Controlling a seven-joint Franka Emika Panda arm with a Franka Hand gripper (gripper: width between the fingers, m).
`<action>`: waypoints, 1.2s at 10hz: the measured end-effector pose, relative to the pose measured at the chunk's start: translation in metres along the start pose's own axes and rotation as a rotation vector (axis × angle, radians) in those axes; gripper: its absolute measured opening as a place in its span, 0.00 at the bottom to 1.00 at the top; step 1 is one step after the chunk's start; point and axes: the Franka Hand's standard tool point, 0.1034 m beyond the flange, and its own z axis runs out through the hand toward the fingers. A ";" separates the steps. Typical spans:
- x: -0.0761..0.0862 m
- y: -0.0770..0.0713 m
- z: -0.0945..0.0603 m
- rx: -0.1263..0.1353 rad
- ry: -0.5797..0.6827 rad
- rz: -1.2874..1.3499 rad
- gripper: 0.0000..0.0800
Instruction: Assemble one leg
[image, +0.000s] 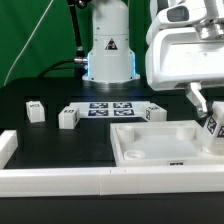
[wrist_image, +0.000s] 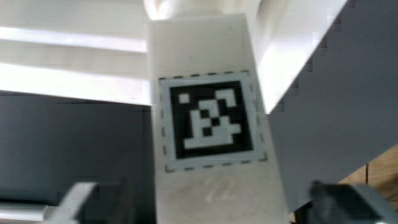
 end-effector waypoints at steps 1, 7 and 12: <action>-0.001 0.000 0.000 0.001 -0.004 0.000 0.72; -0.002 0.000 0.001 0.000 -0.008 -0.001 0.81; 0.010 0.008 -0.008 0.006 -0.055 0.000 0.81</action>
Offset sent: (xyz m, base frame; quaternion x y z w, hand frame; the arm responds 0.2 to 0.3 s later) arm 0.0000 0.0000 0.0000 0.0000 0.0000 0.0000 1.0000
